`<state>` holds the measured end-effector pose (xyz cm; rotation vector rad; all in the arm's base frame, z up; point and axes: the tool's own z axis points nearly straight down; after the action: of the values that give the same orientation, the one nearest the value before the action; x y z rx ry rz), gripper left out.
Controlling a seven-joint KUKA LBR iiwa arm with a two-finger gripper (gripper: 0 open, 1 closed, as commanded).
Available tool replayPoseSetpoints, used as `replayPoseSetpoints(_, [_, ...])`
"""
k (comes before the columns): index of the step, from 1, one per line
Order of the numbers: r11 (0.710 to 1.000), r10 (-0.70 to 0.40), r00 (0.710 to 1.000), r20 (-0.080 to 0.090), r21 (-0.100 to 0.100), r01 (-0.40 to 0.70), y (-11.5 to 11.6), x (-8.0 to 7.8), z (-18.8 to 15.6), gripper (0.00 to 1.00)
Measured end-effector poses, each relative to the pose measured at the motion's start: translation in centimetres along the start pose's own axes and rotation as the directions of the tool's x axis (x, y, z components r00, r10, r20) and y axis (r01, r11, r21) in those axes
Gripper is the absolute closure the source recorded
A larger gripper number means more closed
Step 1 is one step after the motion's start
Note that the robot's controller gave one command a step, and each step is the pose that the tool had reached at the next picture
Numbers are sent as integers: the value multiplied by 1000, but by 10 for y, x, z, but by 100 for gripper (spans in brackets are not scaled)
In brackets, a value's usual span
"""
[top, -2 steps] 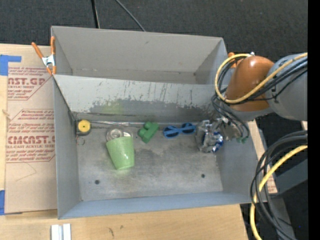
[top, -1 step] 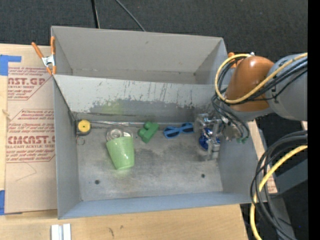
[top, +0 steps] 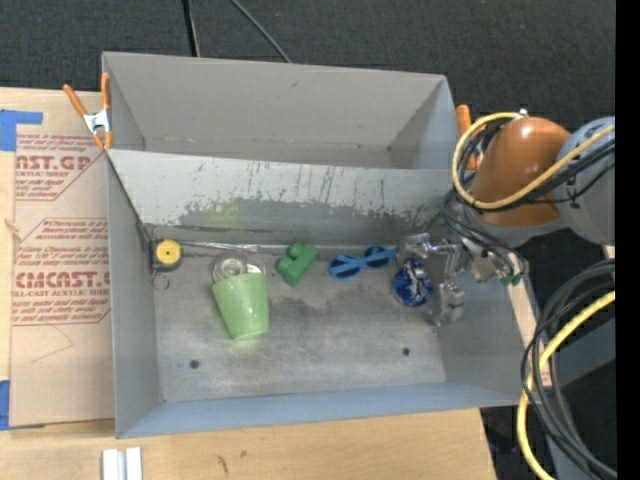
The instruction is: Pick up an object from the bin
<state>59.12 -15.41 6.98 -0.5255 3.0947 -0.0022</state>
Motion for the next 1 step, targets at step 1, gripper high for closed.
replayPoseSetpoints(1, [1000,1,1000,1,-1,-1,1,-1,0,100])
